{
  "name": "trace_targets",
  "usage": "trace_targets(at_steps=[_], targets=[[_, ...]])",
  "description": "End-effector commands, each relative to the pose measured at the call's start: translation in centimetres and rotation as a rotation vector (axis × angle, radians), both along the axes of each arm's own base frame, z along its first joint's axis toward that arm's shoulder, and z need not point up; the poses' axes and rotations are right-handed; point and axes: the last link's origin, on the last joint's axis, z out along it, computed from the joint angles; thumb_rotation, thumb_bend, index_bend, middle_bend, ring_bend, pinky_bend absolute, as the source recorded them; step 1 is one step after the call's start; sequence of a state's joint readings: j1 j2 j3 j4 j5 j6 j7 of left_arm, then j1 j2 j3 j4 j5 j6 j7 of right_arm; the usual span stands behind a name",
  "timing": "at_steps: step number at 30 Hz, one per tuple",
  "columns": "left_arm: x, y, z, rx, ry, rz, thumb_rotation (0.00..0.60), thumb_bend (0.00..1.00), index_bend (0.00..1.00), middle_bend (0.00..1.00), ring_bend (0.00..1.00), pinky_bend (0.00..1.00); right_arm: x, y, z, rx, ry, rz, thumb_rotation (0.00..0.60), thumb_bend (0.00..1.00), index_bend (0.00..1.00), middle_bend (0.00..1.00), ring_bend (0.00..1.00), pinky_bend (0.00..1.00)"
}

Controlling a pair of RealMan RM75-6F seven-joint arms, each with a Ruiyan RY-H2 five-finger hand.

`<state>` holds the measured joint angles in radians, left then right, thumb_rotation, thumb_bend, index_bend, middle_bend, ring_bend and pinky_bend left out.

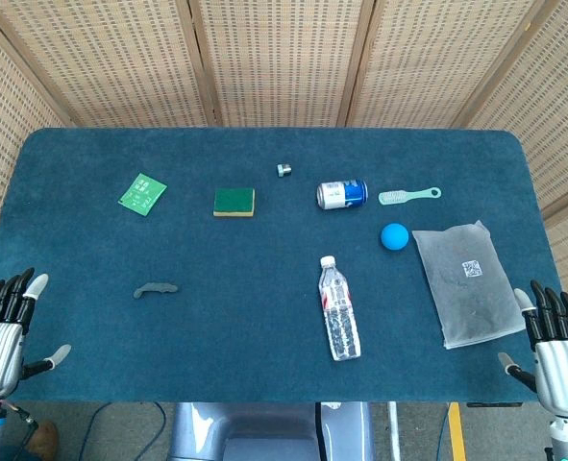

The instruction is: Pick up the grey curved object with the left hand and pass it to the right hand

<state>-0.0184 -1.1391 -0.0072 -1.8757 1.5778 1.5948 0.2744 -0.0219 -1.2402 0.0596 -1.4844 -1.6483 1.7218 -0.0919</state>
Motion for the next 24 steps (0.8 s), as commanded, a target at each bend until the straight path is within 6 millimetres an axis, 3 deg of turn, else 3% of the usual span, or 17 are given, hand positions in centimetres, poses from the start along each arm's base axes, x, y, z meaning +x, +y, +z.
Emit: trace_targets(at_steps=[1, 9, 11, 16, 24], targets=[[-0.1, 0.1, -0.2, -0.013, 0.007, 0.0, 0.6, 0.0, 0.0, 0.0, 0.0, 0.0, 0.0, 0.1, -0.2, 0.019, 0.002, -0.019, 0.6, 0.0, 0.0, 0.0, 0.0, 0.0], [-0.8, 2.5, -2.2, -0.061, -0.017, 0.013, 0.6, 0.0, 0.0, 0.0, 0.0, 0.0, 0.2, 0.0, -0.6, 0.054, 0.011, -0.028, 0.6, 0.0, 0.0, 0.0, 0.0, 0.0], [-1.4, 3.7, -3.1, -0.085, -0.038, 0.034, 0.6, 0.01, 0.05, 0.0, 0.0, 0.0, 0.2, -0.1, -0.6, 0.059, 0.006, -0.03, 0.6, 0.0, 0.0, 0.0, 0.0, 0.0], [-2.5, 7.2, -5.2, -0.151, -0.044, 0.072, 0.6, 0.21, 0.3, 0.0, 0.0, 0.0, -0.1, -0.4, -0.7, 0.077, -0.009, -0.044, 0.6, 0.0, 0.0, 0.0, 0.0, 0.0], [-3.9, 11.4, -8.9, -0.203, -0.05, 0.125, 0.6, 0.35, 0.47, 0.0, 0.0, 0.0, -0.3, -0.7, -0.7, 0.089, -0.017, -0.055, 0.6, 0.0, 0.0, 0.0, 0.0, 0.0]])
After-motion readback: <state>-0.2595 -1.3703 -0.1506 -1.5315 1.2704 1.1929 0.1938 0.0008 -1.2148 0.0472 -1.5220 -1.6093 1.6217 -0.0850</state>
